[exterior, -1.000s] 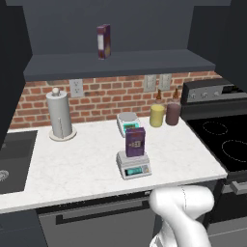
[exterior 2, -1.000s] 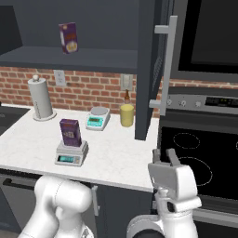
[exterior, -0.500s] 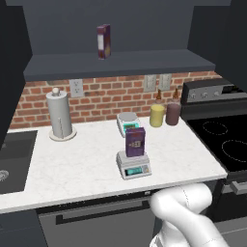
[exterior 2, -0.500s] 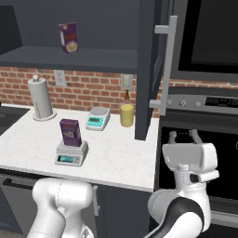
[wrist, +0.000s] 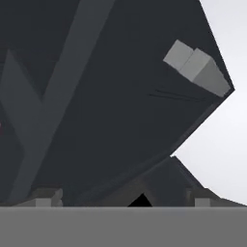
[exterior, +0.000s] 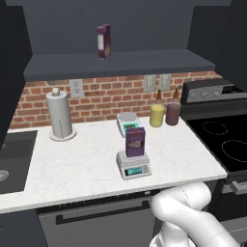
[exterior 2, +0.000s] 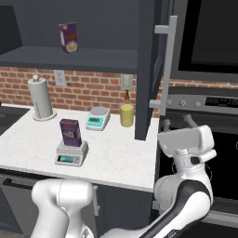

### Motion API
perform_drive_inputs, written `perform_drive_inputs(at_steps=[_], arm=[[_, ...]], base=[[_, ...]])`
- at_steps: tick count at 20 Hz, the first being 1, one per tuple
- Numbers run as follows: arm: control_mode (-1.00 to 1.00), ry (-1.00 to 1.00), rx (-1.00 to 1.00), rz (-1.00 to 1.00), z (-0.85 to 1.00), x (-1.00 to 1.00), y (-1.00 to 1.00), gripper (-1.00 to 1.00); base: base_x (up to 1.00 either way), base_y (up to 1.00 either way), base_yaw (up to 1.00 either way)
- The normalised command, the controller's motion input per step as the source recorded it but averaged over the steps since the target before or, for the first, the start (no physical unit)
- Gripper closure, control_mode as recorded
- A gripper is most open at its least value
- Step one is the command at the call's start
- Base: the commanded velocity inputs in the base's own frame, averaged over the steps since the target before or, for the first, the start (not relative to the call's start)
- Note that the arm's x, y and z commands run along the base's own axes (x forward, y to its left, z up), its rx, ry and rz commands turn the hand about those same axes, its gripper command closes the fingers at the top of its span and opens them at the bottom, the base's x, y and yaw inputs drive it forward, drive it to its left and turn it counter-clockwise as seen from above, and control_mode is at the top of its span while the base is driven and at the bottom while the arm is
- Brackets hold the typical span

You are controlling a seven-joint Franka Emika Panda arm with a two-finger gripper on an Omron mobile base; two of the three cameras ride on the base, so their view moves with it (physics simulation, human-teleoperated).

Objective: Pick the cereal and place it on the digital scale for weighing, and close the cabinet.

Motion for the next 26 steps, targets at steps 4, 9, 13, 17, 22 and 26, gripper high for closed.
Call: perform_drive_inputs(at_steps=[4,9,13,17,22,26], arm=[[-1.00,0.00,-0.08,0.07,0.38,0.19,0.64,-1.00],[-1.00,0.00,-0.07,0.01,0.46,0.16,0.56,-1.00],[-1.00,0.00,-0.06,0.00,0.42,0.03,0.64,-1.00],[-1.00,0.00,-0.09,0.00,0.26,0.03,0.93,-1.00],[-1.00,0.04,-0.09,-0.01,0.05,0.41,1.00,-1.00],[-1.00,0.07,-0.06,-0.07,0.05,0.69,0.99,-1.00]], base=[[0.00,0.00,0.00],[0.00,0.00,0.00],[0.00,0.00,0.00],[0.00,0.00,0.00],[0.00,0.00,0.00],[0.00,0.00,0.00]])
